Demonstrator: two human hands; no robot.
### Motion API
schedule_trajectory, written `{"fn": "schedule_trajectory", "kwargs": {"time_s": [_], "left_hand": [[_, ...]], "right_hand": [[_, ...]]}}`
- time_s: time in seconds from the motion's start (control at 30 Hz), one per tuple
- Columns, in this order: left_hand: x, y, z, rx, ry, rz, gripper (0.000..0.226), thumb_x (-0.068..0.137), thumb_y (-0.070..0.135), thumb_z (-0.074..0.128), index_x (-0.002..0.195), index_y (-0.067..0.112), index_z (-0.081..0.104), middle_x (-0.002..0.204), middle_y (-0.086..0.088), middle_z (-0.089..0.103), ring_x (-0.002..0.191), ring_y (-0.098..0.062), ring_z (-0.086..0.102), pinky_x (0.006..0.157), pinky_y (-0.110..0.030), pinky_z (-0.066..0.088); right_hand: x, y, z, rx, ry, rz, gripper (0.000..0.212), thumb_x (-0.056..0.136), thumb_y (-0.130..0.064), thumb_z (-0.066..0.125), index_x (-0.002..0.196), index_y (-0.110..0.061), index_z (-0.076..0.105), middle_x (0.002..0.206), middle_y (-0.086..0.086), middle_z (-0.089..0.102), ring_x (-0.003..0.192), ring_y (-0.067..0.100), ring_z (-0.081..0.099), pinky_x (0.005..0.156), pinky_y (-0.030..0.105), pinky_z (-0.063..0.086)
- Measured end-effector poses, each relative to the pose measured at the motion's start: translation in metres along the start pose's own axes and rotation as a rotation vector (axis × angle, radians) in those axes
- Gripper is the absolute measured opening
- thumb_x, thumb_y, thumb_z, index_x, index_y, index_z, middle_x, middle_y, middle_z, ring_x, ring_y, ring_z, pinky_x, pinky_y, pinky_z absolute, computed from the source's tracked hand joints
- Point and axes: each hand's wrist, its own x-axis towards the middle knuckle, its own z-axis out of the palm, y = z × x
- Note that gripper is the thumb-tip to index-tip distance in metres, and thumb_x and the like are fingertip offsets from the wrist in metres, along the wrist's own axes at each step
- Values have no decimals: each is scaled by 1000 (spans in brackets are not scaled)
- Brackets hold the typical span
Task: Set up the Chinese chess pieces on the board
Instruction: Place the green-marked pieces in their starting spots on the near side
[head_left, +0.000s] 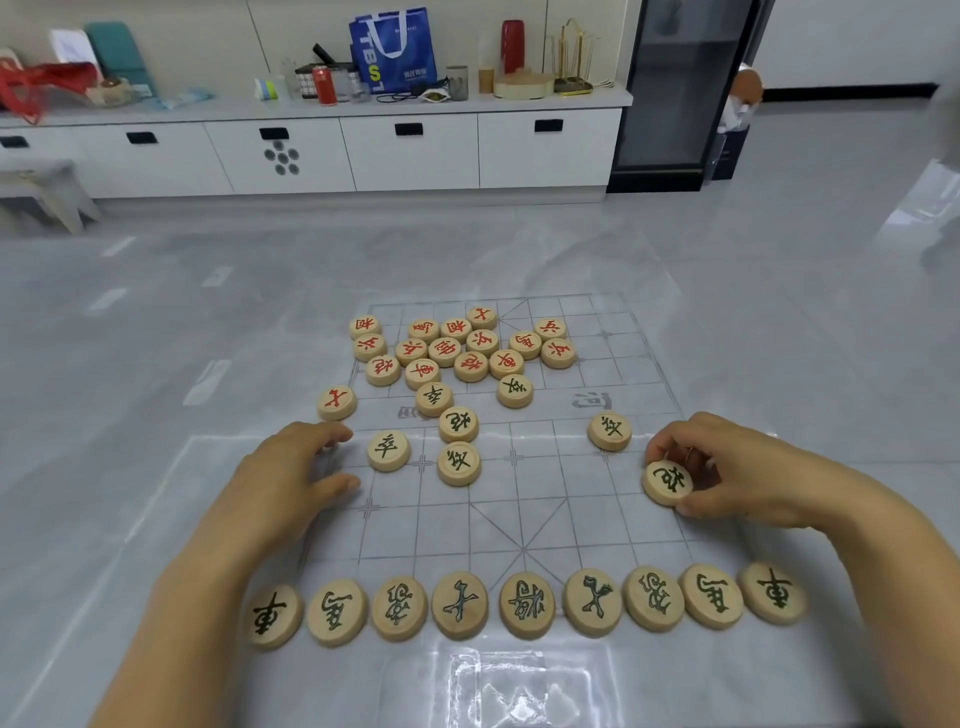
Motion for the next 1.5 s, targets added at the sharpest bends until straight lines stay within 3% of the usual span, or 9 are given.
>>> {"fn": "schedule_trajectory", "kwargs": {"time_s": [0.53, 0.77, 0.87, 1.03, 1.2, 1.3, 1.43, 1.5], "left_hand": [[-3, 12, 2, 2, -11, 21, 48, 84, 25, 64, 129, 23, 48, 133, 0, 49, 121, -16, 47, 100, -30, 37], [11, 30, 9, -29, 148, 205, 33, 86, 16, 60, 119, 20, 58, 124, 1, 57, 115, -17, 50, 98, -29, 37], [21, 42, 15, -16, 105, 287, 36, 88, 14, 58, 123, 20, 56, 122, 1, 57, 112, -16, 50, 90, -22, 35], [47, 58, 17, 242, -54, 354, 46, 86, 16, 58, 129, 28, 50, 116, -1, 49, 112, -20, 42, 88, -27, 36], [65, 71, 19, 425, -155, 427, 46, 88, 24, 57, 132, 35, 46, 103, -1, 41, 95, -17, 34, 79, -28, 33], [68, 72, 21, 405, -163, 428, 43, 87, 27, 59, 128, 34, 49, 101, 1, 40, 98, -18, 37, 81, -28, 34], [52, 64, 4, 244, -69, 389, 41, 86, 27, 60, 126, 29, 52, 116, 0, 50, 108, -17, 42, 92, -29, 37], [35, 50, -11, 150, -28, 344, 41, 85, 21, 62, 124, 29, 53, 113, 3, 51, 101, -14, 45, 88, -25, 39]], "right_hand": [[3, 2, 1, 18, 12, 29, 34, 74, -19, 75, 93, -36, 52, 101, -9, 50, 87, 9, 54, 67, 18, 42], [5, 5, 1, 25, 4, 23, 37, 70, -21, 78, 93, -35, 53, 100, -8, 52, 87, 10, 54, 69, 19, 43], [7, 7, -2, 112, -15, 44, 46, 64, -23, 83, 97, -34, 54, 100, -4, 54, 87, 11, 54, 74, 19, 44], [11, 7, -6, 175, -32, 59, 51, 61, -26, 84, 101, -34, 53, 99, 0, 56, 86, 15, 55, 82, 26, 46], [12, 9, -6, 204, -33, 77, 53, 56, -32, 84, 100, -34, 54, 98, 1, 57, 85, 16, 55, 81, 27, 47], [13, 10, -5, 182, -30, 65, 47, 64, -27, 82, 100, -34, 53, 97, -1, 57, 86, 15, 55, 82, 28, 47], [14, 12, -3, 171, -13, 54, 42, 69, -28, 79, 102, -34, 53, 96, -2, 58, 86, 13, 55, 80, 25, 46], [13, 12, -3, 161, -16, 43, 42, 68, -28, 79, 100, -35, 53, 97, -2, 57, 86, 12, 55, 78, 23, 45]]}}
